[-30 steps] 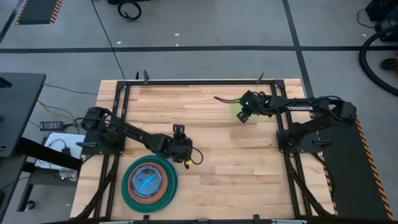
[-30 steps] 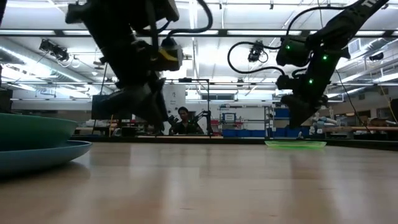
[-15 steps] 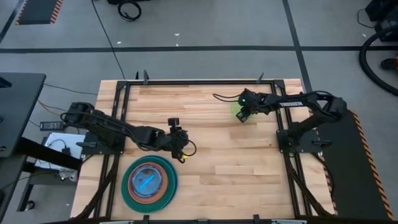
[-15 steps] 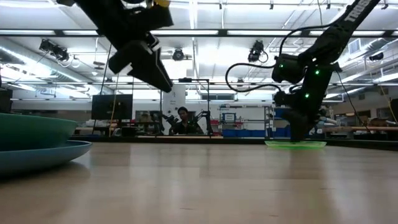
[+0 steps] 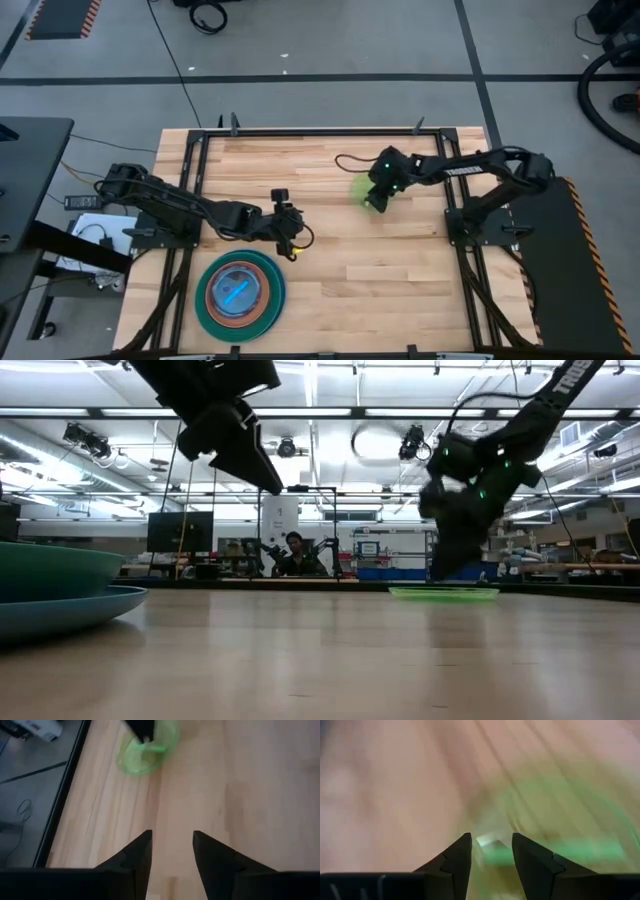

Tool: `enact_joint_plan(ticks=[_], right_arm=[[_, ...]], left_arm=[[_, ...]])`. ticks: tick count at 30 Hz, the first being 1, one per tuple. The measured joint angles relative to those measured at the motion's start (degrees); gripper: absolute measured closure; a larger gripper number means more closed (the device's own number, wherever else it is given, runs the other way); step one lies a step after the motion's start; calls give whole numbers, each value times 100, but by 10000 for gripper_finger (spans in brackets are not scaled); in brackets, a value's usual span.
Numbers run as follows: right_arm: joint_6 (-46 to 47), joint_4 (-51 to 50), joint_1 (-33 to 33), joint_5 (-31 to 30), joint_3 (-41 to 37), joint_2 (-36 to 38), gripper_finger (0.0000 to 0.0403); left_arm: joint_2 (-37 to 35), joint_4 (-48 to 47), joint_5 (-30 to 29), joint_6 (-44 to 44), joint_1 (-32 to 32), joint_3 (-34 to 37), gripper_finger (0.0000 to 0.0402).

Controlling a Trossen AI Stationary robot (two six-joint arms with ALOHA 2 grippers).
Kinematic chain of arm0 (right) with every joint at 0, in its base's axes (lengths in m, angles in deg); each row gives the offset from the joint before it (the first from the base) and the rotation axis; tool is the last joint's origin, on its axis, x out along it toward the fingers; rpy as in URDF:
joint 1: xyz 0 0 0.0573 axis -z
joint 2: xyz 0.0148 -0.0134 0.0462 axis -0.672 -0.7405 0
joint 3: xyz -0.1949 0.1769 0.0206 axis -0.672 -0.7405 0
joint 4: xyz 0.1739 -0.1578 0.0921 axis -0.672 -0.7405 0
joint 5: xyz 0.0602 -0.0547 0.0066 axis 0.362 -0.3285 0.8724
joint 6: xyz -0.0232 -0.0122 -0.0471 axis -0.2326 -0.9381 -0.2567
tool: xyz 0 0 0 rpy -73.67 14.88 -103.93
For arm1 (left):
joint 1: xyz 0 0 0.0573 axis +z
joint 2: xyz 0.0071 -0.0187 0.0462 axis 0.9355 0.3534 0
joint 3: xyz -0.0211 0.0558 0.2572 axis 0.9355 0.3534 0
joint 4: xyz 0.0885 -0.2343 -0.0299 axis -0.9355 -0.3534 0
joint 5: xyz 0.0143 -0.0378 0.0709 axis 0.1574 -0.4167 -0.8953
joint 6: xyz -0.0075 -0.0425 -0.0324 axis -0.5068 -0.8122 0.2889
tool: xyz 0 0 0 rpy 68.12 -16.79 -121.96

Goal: Stack plastic plates
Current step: Stack the light green plate on top of the blue plate

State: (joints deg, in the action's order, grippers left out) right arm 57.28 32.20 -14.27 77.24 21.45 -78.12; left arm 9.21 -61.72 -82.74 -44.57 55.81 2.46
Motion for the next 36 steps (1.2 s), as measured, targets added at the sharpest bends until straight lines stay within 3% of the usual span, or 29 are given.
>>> enact_joint_plan(ticks=[2,5,7,12,21,25,30,36], right_arm=[[-5,87,-23,241,17,230,250],[22,-169,-54,19,4,598,250],[18,-455,-64,-443,15,871,250],[126,-1581,-1,-2318,10,1338,250],[131,-2164,629,-3377,12,968,250],[97,-2187,782,-3229,13,443,250],[44,-1826,619,-2490,36,-4,250],[78,-1111,269,-1123,4,162,250]], left_arm=[[2,170,172,80,0,0,251],[107,487,406,92,27,-2,251],[222,698,411,129,79,-1,251],[599,1110,394,391,222,-2,251],[780,1332,387,236,380,0,251],[780,1377,399,236,333,-9,251],[780,1365,396,275,332,-9,251],[780,1244,452,415,295,-9,251]])
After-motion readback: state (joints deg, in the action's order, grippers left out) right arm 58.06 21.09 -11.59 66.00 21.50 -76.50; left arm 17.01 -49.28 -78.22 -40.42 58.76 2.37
